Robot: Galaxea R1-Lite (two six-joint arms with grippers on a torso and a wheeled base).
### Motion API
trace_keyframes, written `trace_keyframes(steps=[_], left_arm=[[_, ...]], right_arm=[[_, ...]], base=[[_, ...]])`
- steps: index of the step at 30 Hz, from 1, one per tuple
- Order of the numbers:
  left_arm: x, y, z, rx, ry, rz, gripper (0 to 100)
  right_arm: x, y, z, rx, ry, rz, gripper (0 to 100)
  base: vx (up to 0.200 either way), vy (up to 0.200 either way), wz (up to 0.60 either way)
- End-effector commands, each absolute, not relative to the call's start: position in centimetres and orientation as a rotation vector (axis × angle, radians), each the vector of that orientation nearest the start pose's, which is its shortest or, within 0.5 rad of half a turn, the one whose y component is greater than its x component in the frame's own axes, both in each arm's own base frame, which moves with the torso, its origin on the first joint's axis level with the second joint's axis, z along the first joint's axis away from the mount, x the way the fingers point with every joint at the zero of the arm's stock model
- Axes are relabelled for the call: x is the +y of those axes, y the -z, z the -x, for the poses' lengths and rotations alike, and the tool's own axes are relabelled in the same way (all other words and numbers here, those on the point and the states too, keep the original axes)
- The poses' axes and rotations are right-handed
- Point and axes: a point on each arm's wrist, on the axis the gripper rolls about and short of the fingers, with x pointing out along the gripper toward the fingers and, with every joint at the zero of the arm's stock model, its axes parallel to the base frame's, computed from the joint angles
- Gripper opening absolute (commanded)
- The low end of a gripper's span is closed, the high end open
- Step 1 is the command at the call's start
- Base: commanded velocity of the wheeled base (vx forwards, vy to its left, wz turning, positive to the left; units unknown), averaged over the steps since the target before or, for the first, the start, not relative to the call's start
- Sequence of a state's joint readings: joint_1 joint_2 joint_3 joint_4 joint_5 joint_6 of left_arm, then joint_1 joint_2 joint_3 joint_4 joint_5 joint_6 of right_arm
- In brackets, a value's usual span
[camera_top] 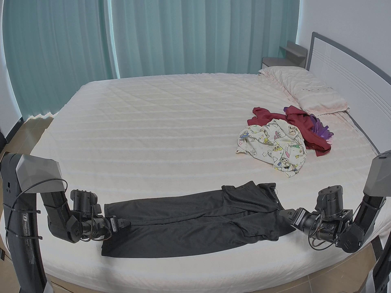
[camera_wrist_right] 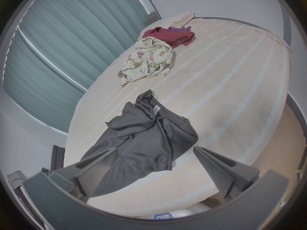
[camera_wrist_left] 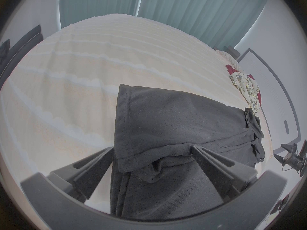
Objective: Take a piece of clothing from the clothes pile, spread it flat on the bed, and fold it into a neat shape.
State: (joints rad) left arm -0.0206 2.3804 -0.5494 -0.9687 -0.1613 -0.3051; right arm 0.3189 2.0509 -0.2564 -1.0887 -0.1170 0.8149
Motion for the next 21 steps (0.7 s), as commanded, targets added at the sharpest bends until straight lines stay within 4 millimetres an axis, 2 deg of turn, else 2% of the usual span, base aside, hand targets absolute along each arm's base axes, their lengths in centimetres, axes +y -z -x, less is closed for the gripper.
trace_keyframes(steps=[1,11,16,21], left_arm=[[-0.98,6.08,-31.16,0.885,0.041,0.331,100],[-0.83,6.04,-31.88,0.831,0.036,0.282,100],[-0.97,5.99,-31.45,0.838,0.04,0.279,100],[-0.96,6.85,-31.2,0.862,0.05,0.25,100]], right_arm=[[7.69,-1.12,-23.97,0.728,0.096,-0.628,100],[8.32,-1.37,-23.88,0.726,0.067,-0.623,100],[8.35,-1.33,-23.86,0.727,0.066,-0.624,100],[8.3,-1.35,-23.84,0.727,0.068,-0.624,100]], base=[[0.0,0.0,0.0],[0.0,0.0,0.0],[0.0,0.0,0.0],[0.0,0.0,0.0]])
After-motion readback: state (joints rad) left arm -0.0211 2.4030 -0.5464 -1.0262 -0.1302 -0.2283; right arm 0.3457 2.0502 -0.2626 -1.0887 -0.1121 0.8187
